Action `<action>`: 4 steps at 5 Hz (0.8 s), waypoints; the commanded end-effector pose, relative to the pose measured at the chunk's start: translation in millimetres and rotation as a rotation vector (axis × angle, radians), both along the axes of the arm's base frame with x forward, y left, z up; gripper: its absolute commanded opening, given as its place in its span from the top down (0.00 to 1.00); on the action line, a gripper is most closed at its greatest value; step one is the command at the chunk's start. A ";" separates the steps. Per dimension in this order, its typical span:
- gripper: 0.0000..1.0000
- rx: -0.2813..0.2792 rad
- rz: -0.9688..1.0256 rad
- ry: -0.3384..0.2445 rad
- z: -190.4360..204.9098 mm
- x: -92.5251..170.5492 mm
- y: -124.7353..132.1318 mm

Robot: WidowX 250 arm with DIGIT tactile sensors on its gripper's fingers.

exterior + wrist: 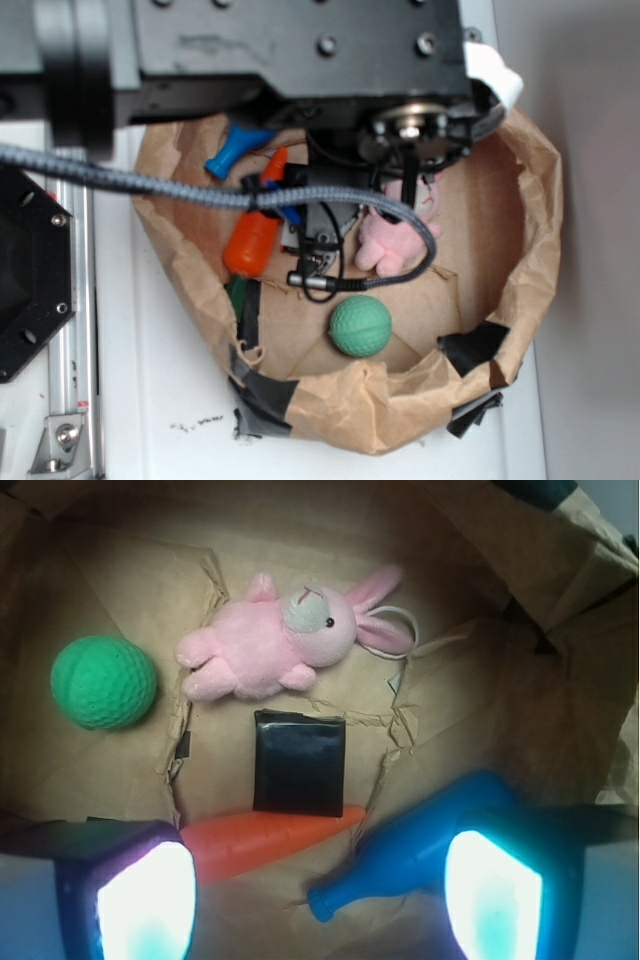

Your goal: Grab the black box.

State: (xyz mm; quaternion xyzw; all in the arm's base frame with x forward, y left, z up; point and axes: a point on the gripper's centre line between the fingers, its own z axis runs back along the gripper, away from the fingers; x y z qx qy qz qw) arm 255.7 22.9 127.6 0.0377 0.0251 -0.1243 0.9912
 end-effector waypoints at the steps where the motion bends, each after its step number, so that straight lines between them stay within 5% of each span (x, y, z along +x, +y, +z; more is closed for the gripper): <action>1: 0.00 0.004 0.009 -0.038 8.4 2.2 1.5; 2: 0.00 -0.058 0.059 0.072 -42.0 4.2 13.9; 3: 0.00 -0.069 0.114 0.049 -89.8 3.3 24.1; 4: 0.00 -0.102 0.104 0.036 -92.5 -9.3 20.5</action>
